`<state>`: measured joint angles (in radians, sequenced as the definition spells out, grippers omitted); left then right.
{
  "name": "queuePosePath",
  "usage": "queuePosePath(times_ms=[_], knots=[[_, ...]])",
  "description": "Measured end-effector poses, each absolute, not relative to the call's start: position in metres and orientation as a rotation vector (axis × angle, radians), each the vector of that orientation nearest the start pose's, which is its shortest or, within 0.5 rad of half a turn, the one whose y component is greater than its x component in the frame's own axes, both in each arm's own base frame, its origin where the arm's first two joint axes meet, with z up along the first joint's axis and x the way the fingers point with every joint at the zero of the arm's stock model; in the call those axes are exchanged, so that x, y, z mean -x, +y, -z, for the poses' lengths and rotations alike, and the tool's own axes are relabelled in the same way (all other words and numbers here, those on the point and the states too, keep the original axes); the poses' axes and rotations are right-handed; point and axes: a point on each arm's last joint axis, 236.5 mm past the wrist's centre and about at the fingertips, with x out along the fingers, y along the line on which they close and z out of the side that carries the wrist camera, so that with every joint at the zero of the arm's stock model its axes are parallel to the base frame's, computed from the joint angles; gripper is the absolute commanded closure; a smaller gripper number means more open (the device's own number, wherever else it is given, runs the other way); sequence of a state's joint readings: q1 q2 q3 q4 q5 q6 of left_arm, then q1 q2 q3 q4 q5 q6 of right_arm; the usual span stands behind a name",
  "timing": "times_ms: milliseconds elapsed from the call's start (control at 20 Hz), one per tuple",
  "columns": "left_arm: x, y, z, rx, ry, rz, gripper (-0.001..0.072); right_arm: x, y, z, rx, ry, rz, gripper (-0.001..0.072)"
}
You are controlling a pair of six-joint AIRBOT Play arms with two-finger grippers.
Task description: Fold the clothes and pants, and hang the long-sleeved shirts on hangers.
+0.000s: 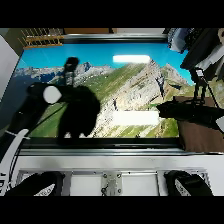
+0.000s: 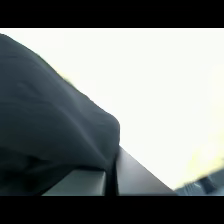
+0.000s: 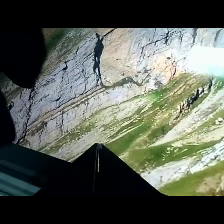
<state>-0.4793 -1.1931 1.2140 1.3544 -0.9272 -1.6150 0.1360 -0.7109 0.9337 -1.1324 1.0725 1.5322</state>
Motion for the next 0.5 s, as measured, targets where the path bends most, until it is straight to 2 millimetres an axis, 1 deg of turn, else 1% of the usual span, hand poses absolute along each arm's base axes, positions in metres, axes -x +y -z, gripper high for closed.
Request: queuePosePath(times_ms=[50,100,150,200,250,300,350,400,450,500], knots=[[-0.363,-0.270,-0.098,-0.004,0.937,0.593,0.0694,-0.297,0.130,-0.147,-0.272,0.851,-0.417,0.0692],[-0.358,-0.296,-0.100,-0.025,0.929,0.643,0.0693,-0.298,0.131,-0.147,-0.274,0.847,-0.417,0.0691],[-0.353,-0.319,-0.099,-0.043,0.926,0.686,0.0573,-0.298,0.131,-0.148,-0.276,0.847,-0.419,0.0691],[-0.352,-0.337,-0.097,-0.056,0.927,0.715,0.0202,-0.298,0.131,-0.148,-0.278,0.845,-0.419,0.0691],[-0.351,-0.351,-0.094,-0.066,0.934,0.736,0.0086,-0.299,0.130,-0.149,-0.280,0.841,-0.415,0.0691],[-0.353,-0.359,-0.092,-0.067,0.946,0.742,0.0085,-0.300,0.128,-0.149,-0.280,0.838,-0.409,0.0692],[-0.357,-0.361,-0.090,-0.059,0.962,0.733,0.0086,-0.301,0.126,-0.149,-0.281,0.838,-0.404,0.0691],[-0.362,-0.356,-0.089,-0.050,0.981,0.716,0.0086,-0.302,0.125,-0.149,-0.280,0.837,-0.398,0.0691],[-0.369,-0.346,-0.089,-0.033,0.997,0.686,0.0086,-0.302,0.124,-0.149,-0.282,0.835,-0.394,0.0691],[-0.376,-0.329,-0.088,-0.012,1.009,0.649,0.0085,-0.303,0.122,-0.148,-0.280,0.835,-0.391,0.0691]])
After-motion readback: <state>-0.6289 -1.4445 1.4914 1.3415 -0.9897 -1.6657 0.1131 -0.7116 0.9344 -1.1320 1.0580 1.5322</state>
